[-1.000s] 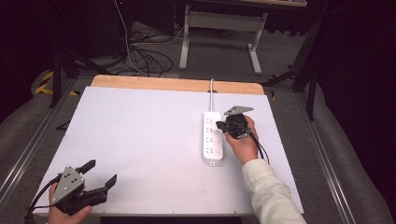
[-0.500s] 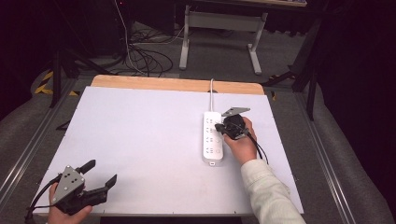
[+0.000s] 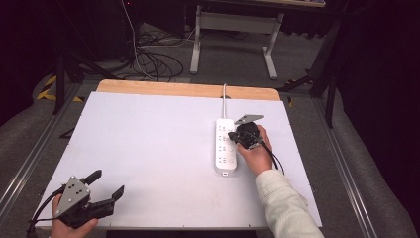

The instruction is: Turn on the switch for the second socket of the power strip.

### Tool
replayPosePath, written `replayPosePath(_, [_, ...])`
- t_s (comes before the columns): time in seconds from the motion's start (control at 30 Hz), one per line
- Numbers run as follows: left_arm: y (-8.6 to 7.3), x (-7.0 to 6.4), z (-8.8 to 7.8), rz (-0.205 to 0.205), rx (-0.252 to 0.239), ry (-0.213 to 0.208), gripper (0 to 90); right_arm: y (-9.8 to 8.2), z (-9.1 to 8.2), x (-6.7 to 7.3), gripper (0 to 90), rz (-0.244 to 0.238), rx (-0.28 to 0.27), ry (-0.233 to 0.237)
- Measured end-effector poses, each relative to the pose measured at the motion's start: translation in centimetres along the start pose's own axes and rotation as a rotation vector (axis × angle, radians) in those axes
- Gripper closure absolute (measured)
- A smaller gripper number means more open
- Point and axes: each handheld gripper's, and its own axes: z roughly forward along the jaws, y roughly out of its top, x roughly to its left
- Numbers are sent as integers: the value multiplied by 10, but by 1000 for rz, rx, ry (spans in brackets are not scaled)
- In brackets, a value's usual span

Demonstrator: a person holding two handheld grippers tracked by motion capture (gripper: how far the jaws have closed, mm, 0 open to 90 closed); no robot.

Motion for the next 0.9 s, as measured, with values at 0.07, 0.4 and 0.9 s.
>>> replayPosePath(0.07, [0,0,0,-1,0,0,172,0,0,0,900,3,0,0])
replayPosePath(0.4, [0,0,0,1,1,0,172,0,1,3,900,22,14,-21])
replayPosePath(0.9, [0,0,-1,-1,1,-5,172,0,2,7,900,25,21,-47])
